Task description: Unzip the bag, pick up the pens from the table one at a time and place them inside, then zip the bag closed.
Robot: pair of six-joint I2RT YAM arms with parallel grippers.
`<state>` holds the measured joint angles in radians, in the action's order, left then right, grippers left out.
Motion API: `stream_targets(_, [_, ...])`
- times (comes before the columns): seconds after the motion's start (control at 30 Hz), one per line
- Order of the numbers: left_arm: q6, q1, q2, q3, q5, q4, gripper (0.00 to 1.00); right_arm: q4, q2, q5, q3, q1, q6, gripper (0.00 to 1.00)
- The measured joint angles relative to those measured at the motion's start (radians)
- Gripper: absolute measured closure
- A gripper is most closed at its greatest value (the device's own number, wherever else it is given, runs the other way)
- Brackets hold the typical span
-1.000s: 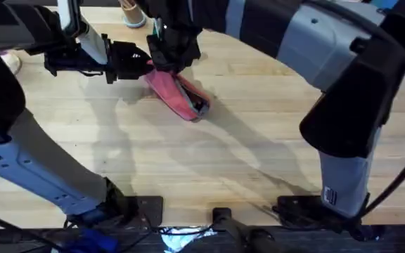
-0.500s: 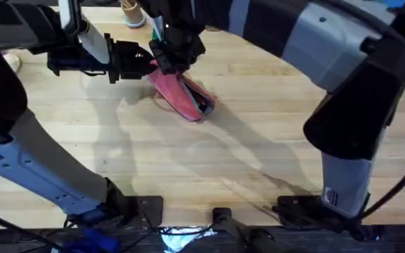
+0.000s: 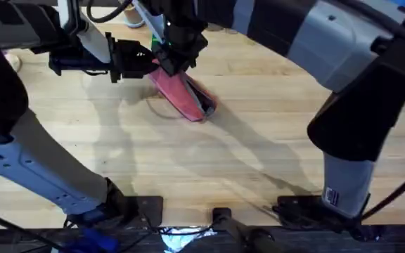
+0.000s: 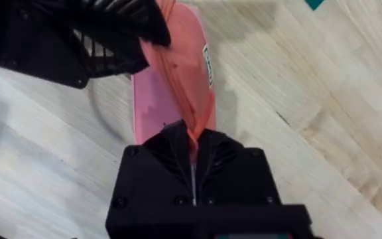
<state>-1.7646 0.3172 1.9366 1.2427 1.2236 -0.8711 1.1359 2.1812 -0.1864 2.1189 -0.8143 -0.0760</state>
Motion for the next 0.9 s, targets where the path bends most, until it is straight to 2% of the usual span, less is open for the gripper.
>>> stream_targets(0.23, [0.000, -0.006, 0.000, 0.000, 0.002, -0.006, 0.958, 0.029, 0.000, 0.000, 0.004, 0.000, 0.054, 0.967])
stream_targets(0.9, [0.000, -0.020, 0.000, -0.001, 0.020, -0.014, 0.959, 0.080, -0.015, -0.004, 0.007, 0.003, 0.070, 0.967])
